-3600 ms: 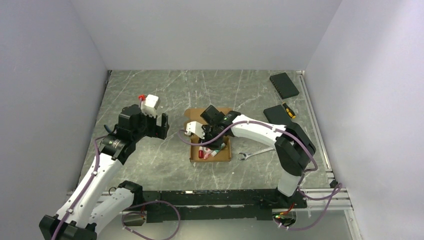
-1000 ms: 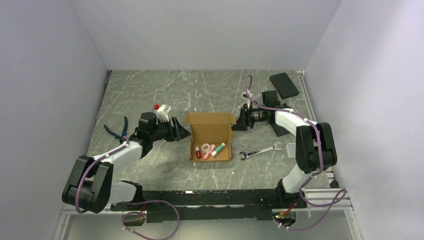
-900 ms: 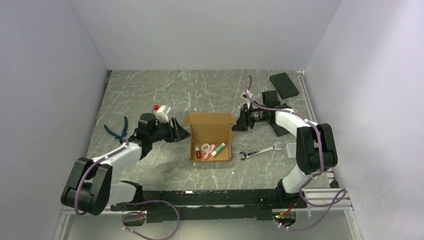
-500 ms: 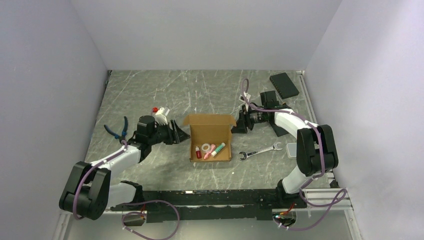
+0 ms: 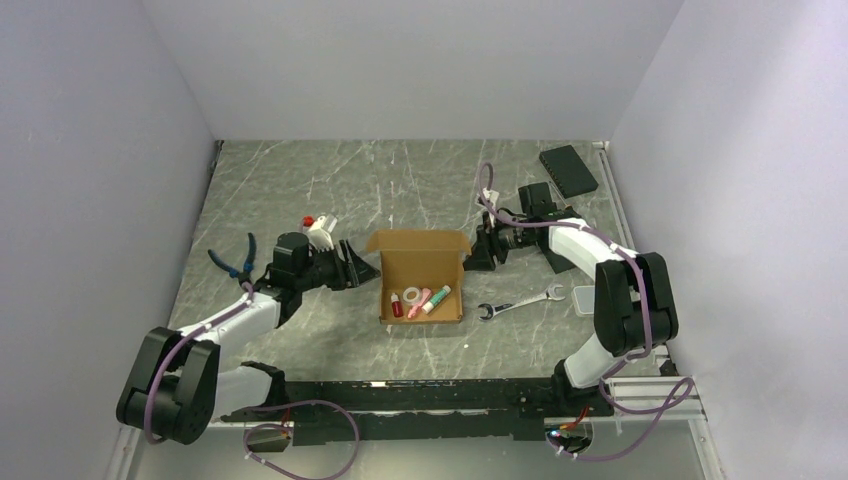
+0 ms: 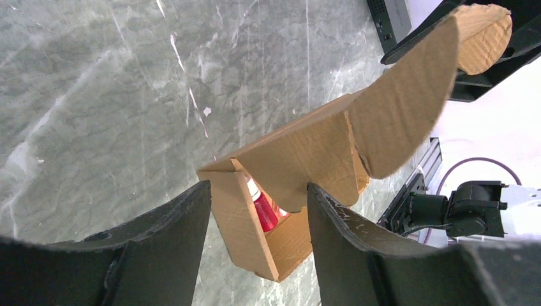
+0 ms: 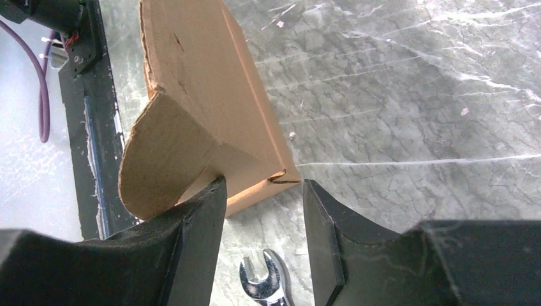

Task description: Fold the paper box

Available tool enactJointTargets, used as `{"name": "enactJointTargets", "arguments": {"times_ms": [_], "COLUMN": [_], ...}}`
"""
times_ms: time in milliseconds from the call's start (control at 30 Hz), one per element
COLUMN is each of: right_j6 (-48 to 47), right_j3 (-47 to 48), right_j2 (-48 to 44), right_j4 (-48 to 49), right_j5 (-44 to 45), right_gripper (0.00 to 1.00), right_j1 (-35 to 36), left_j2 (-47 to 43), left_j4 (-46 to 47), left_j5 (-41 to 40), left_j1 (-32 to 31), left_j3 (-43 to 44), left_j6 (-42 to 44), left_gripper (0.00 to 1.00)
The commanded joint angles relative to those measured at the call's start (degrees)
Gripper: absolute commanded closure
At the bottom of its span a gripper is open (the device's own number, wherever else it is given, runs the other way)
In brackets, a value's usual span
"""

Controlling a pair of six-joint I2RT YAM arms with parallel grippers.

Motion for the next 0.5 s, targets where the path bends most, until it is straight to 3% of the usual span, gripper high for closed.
{"name": "enactJointTargets", "arguments": {"times_ms": [0, 467], "right_j6": [-3.1, -7.9], "right_j3": [2.1, 1.5], "right_j2": [-2.6, -4.0], "right_j4": [-0.4, -0.5], "right_j5": [0.2, 3.0], "right_gripper": [0.48, 0.43], "right_j1": [0.5, 3.0], "left_j2": [-1.1, -4.9], "left_j4": [0.1, -6.8], "left_j5": [0.7, -0.4], "left_j1": [-0.4, -1.1], "left_j3": [0.8, 1.8], "left_j6": [-1.3, -0.5], "left_gripper": [0.39, 0.39]}}
